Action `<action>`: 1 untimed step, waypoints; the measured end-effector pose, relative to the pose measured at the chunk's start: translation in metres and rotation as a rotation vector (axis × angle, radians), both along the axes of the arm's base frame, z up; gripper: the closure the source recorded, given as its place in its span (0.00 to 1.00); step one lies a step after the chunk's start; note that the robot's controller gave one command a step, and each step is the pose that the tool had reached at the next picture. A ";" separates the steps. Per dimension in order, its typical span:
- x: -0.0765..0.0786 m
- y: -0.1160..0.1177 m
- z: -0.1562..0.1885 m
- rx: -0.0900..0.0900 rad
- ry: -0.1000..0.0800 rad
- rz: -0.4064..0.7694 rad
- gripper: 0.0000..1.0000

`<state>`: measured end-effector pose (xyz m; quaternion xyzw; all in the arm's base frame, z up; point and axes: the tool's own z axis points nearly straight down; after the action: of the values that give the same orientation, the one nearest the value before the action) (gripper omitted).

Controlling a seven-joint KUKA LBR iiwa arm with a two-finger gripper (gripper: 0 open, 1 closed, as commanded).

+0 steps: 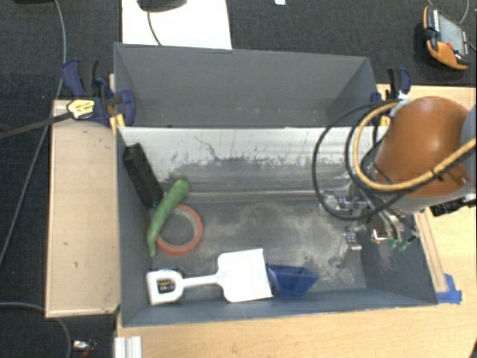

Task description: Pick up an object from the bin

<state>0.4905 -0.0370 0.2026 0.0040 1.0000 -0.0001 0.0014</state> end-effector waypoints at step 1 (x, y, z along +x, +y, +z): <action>-0.007 0.045 -0.090 -0.003 -0.002 0.365 0.00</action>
Offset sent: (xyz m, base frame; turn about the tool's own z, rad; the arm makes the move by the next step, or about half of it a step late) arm -0.0029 0.0658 -0.0586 -0.2189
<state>0.4837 0.0083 0.1122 -0.1775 0.9841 -0.0013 0.0025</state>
